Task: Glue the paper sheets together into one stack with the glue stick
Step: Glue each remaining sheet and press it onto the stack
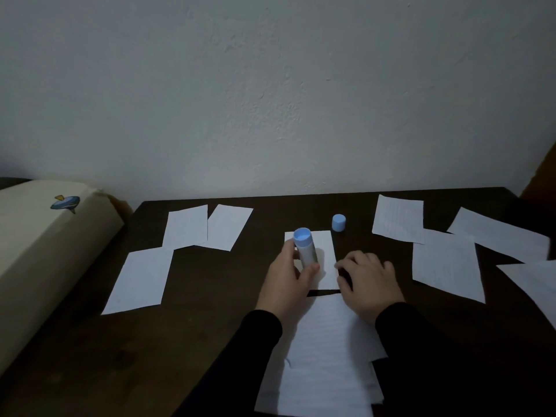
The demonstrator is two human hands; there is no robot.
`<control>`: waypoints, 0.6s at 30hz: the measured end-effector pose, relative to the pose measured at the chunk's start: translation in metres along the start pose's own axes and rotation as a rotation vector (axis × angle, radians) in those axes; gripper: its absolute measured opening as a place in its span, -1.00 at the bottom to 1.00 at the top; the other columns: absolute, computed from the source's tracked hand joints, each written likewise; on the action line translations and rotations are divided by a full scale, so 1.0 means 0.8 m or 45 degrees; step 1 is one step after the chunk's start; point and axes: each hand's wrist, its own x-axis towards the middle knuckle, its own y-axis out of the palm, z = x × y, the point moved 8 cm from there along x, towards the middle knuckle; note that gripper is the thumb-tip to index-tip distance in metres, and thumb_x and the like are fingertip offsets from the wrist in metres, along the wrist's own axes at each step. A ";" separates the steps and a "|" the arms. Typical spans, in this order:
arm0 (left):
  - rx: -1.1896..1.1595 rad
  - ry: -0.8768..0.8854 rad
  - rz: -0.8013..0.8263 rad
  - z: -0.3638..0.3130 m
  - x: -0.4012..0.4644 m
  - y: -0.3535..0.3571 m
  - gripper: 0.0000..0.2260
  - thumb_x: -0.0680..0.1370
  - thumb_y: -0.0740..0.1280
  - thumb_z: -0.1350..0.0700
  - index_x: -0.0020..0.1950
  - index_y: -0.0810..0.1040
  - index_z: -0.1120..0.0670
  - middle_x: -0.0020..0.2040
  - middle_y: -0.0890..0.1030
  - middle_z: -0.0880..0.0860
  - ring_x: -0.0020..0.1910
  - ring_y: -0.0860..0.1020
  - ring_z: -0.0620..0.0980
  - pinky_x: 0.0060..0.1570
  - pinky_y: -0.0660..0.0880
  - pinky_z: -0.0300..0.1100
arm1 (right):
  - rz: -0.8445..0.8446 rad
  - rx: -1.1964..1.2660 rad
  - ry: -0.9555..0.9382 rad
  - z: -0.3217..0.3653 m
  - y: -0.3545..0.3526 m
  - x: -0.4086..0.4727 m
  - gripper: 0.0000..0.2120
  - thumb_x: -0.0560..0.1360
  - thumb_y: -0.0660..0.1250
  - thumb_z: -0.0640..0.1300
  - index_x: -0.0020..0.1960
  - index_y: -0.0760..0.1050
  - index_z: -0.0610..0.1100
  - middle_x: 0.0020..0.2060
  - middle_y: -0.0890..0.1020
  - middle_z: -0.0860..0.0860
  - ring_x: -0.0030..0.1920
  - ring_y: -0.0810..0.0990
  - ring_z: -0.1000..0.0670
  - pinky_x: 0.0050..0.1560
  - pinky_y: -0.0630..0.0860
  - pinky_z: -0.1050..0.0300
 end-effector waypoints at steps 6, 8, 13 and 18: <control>0.110 0.175 0.000 -0.023 -0.015 0.021 -0.79 0.57 0.33 0.08 0.11 0.35 -0.13 -0.25 0.46 -0.18 -0.27 0.47 -0.32 -0.34 0.34 -0.47 | 0.161 0.047 -0.093 -0.010 0.016 0.001 -0.58 0.63 0.05 0.09 0.49 0.20 0.16 0.50 0.17 0.09 0.49 0.08 -0.01 0.43 0.10 -0.08; 0.130 0.202 -0.005 -0.027 -0.017 0.026 -0.80 0.57 0.31 0.10 0.10 0.35 -0.12 -0.29 0.44 -0.15 -0.28 0.46 -0.35 -0.34 0.34 -0.48 | 0.194 0.047 -0.117 -0.011 0.018 0.000 -0.57 0.63 0.06 0.09 0.49 0.19 0.16 0.51 0.14 0.09 0.50 0.05 -0.01 0.45 0.08 -0.09; 0.152 0.187 0.043 -0.025 -0.017 0.036 -0.78 0.57 0.29 0.13 0.16 0.38 -0.11 -0.23 0.49 -0.14 -0.29 0.47 -0.25 -0.35 0.35 -0.42 | 0.209 0.064 -0.124 -0.010 0.018 -0.002 -0.55 0.60 0.11 0.08 0.49 0.19 0.17 0.52 0.13 0.09 0.50 0.05 -0.01 0.45 0.07 -0.10; 0.154 0.190 0.049 -0.024 -0.014 0.037 -0.79 0.57 0.27 0.15 0.09 0.35 -0.12 -0.14 0.53 -0.12 -0.26 0.50 -0.16 -0.32 0.35 -0.39 | 0.193 0.096 -0.067 -0.010 0.019 0.000 -0.56 0.58 0.15 0.02 0.46 0.24 0.16 0.51 0.14 0.09 0.51 0.05 0.00 0.44 0.06 -0.14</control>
